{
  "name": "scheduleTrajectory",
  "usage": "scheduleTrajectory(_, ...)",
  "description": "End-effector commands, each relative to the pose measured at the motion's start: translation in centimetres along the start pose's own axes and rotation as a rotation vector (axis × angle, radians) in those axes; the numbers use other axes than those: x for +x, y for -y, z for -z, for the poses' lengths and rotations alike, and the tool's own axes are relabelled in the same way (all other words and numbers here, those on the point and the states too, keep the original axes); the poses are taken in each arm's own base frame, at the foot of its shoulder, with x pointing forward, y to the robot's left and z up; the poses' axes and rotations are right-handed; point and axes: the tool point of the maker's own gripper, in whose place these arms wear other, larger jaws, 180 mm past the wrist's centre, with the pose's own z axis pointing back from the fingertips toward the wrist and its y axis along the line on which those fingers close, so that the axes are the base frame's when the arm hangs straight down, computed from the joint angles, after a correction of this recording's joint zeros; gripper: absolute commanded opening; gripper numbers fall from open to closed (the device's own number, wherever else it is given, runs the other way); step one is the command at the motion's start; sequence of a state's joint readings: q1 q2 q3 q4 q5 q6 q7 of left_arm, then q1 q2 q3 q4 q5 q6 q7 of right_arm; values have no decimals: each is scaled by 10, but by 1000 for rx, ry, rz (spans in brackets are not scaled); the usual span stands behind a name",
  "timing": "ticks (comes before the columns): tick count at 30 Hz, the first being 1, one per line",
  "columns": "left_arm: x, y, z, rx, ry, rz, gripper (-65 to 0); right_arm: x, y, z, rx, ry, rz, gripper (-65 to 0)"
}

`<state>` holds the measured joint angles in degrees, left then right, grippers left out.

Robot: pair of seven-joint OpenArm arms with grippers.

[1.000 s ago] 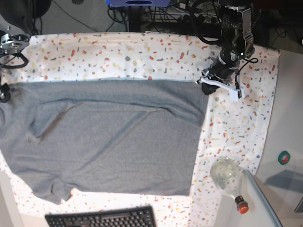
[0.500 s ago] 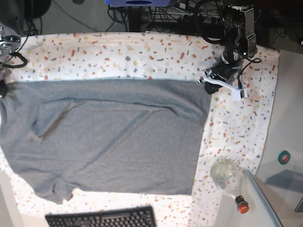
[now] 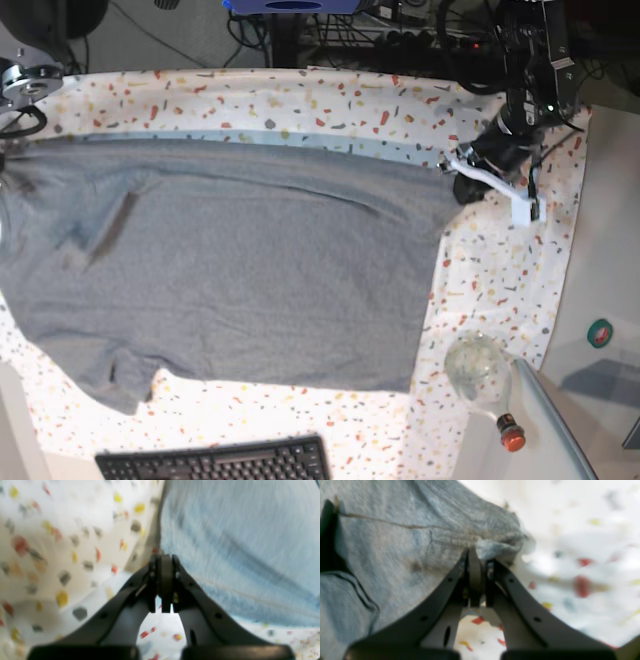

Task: Layout the t-shirt on the table in an organized manner, then fold the t-shirt properly
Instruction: 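Pull the shirt edge with the left gripper to straighten the body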

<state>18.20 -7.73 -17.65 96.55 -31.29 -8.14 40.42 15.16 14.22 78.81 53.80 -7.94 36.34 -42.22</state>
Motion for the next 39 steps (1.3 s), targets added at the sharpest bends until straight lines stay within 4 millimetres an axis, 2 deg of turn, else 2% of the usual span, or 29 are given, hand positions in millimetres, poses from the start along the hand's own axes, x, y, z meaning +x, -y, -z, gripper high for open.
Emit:
scheduleTrajectory(1, 25, 5, -7, -7, 61, 33, -650, 50, -7, -15, -3, 128, -57, -650)
scheduleTrajectory(5, 73, 36, -16, -63, 148, 96, -650, 99, -46, -36, -33, 172, -271, -650)
scheduleTrajectory(6, 85, 42, -16, -74, 160, 105, -650, 114, -62, -41, -28, 188, -314, -650)
scheduleTrajectory(9, 138, 69, -13, -124, 220, 135, -650, 160, -104, -59, -8, 240, -393, -650)
scheduleTrajectory(12, 198, 109, -17, -196, 303, 197, -650, 217, -145, -84, 2, 337, -416, -650)
scheduleTrajectory(14, 237, 137, -25, -243, 379, 238, -650, 252, -171, -104, 11, 408, -418, -650)
scheduleTrajectory(16, 267, 150, -22, -267, 413, 236, -650, 285, -195, -130, 24, 488, -415, -650)
scheduleTrajectory(19, 300, 172, -21, -318, 453, 201, -650, 320, -212, -165, 30, 579, -402, -650)
scheduleTrajectory(21, 317, 190, -27, -357, 488, 185, -650, 333, -221, -183, 32, 614, -413, -650)
scheduleTrajectory(22, 321, 198, -31, -375, 504, 183, -650, 335, -220, -187, 24, 612, -411, -650)
scheduleTrajectory(24, 320, 204, -36, -390, 516, 182, -650, 331, -208, -189, -5, 583, -403, -650)
scheduleTrajectory(25, 312, 202, -35, -387, 508, 184, -650, 322, -198, -182, -25, 546, -398, -650)
scheduleTrajectory(29, 262, 187, -28, -362, 441, 184, -650, 276, -146, -148, -105, 457, -378, -650)
scheduleTrajectory(32, 209, 158, -13, -306, 330, 172, -650, 232, -105, -116, -157, 370, -375, -650)
scheduleTrajectory(35, 142, 119, 2, -232, 176, 160, -650, 176, -79, -79, -164, 298, -367, -650)
scheduleTrajectory(39, 66, 75, 10, -157, 83, 106, -650, 108, -40, -37, -156, 202, -324, -650)
